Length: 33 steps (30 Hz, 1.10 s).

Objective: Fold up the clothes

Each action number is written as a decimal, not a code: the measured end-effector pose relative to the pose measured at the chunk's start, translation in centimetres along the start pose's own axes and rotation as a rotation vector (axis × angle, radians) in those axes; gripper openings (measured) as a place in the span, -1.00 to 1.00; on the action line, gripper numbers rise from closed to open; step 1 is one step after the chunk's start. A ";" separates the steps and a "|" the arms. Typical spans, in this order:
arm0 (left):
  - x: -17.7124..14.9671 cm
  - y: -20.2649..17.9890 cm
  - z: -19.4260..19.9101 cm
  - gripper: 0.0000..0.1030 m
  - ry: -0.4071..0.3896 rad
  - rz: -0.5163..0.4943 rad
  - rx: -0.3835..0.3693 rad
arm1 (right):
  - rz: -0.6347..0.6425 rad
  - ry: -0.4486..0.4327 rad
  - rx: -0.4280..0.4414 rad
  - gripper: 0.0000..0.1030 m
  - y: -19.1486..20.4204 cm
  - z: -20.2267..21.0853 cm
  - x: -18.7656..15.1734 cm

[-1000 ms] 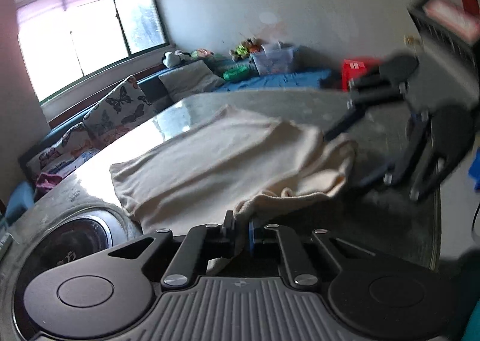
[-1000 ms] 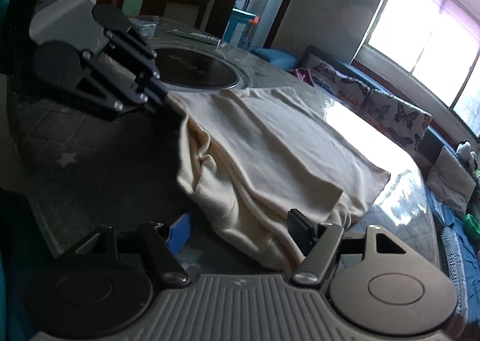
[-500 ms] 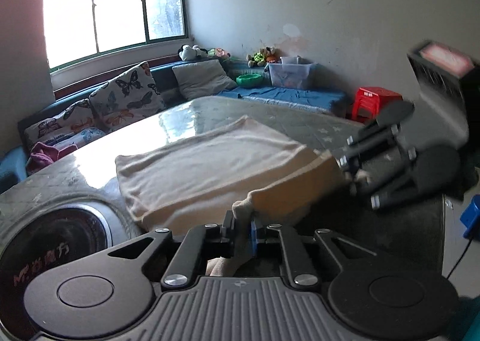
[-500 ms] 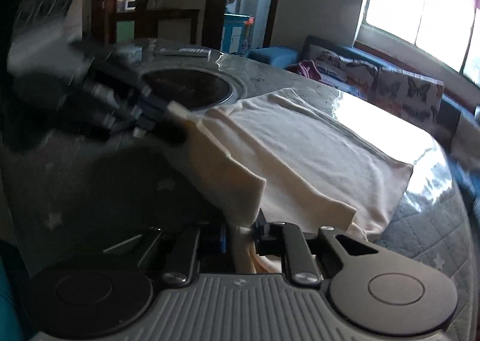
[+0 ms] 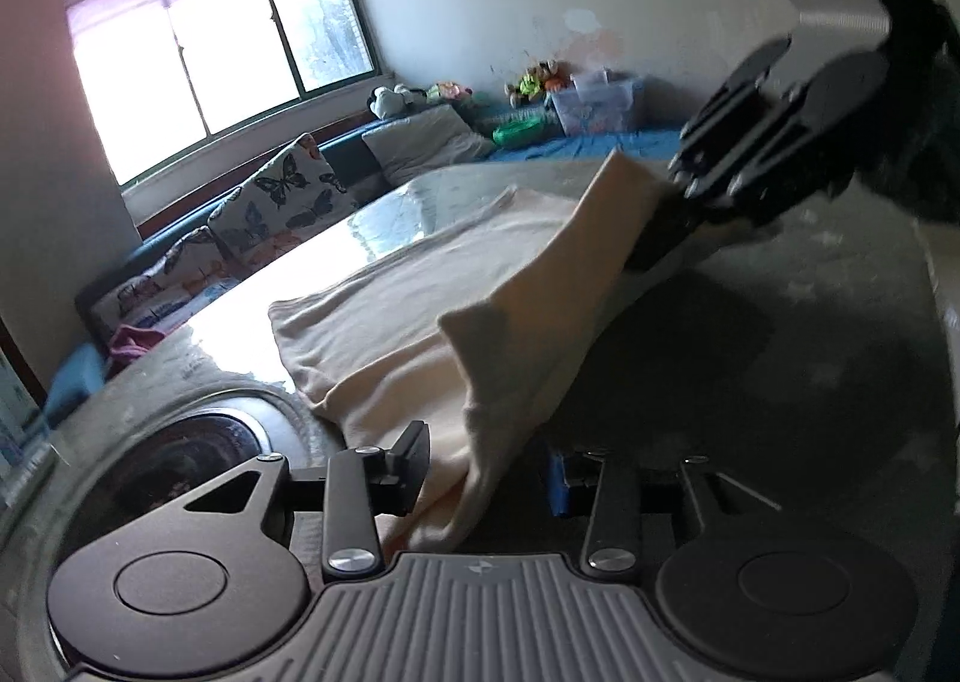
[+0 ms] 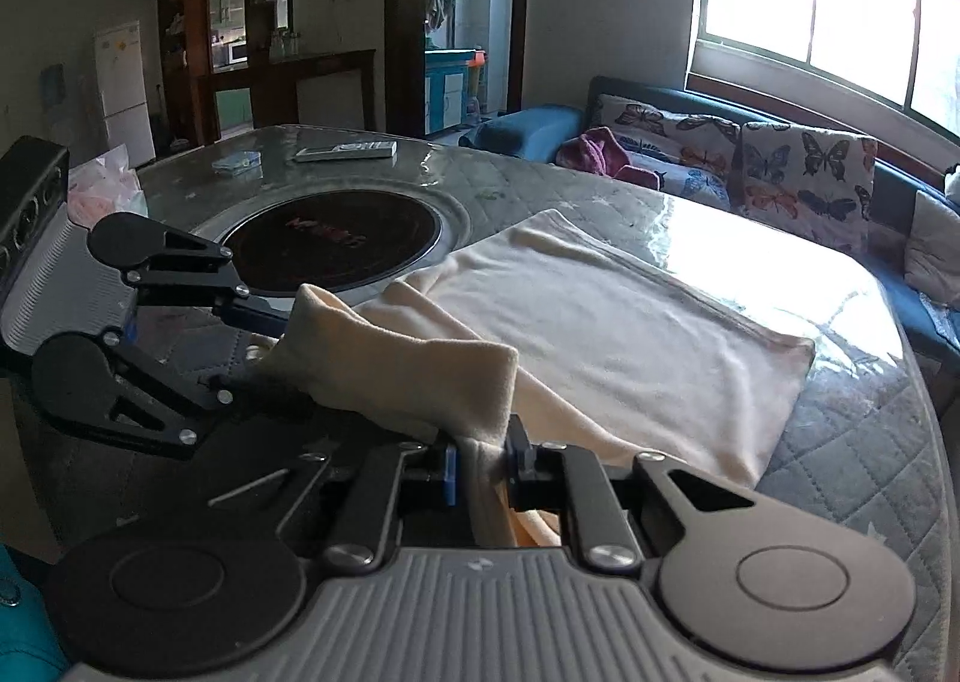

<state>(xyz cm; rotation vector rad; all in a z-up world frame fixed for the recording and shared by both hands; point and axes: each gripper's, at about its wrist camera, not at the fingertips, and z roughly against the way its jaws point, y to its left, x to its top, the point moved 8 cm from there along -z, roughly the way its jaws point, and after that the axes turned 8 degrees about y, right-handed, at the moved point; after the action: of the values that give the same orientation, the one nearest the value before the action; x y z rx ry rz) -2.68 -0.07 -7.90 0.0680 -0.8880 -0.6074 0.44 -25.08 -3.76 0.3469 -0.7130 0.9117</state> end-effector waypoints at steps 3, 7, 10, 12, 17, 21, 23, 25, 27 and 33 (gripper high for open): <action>-0.4 0.0 -0.2 -0.78 0.010 -0.039 0.009 | 0.009 -0.011 -0.011 -0.79 0.4 0.2 -0.5; -0.2 -0.1 1.2 -0.89 -0.020 -0.037 -0.024 | 0.021 -0.026 -0.017 -0.81 1.1 1.0 -1.2; -0.1 -0.4 2.7 -0.89 -0.037 -0.035 -0.054 | 0.020 -0.037 -0.011 -0.81 1.4 2.1 -1.6; -0.1 -0.7 4.0 -0.89 -0.047 -0.034 -0.075 | 0.026 -0.041 0.002 -0.81 1.9 3.4 -1.9; -0.3 -2.1 8.5 -0.89 -0.068 -0.038 -0.138 | 0.057 -0.032 0.040 -0.81 4.2 7.4 -3.0; -0.6 -3.0 12.0 -0.89 -0.077 -0.015 -0.183 | 0.066 -0.022 0.073 -0.81 6.2 10.4 -3.6; -0.5 -3.0 12.5 -0.89 -0.081 -0.010 -0.191 | 0.073 -0.018 0.077 -0.81 6.4 10.9 -3.4; -0.2 -2.8 12.8 -0.89 -0.086 -0.010 -0.189 | 0.078 -0.015 0.076 -0.81 6.4 11.1 -3.0; 0.4 -2.2 12.4 -0.89 -0.093 0.005 -0.180 | 0.083 -0.011 0.075 -0.81 6.3 11.2 -2.6; 3.3 0.5 9.8 -0.89 -0.114 0.044 -0.153 | 0.066 -0.022 0.060 -0.81 3.9 10.2 0.1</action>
<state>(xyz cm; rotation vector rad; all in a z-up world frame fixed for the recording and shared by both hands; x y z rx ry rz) -8.19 0.43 0.89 -0.1250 -0.9475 -0.6408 -6.86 -28.40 3.58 0.3888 -0.7213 0.9944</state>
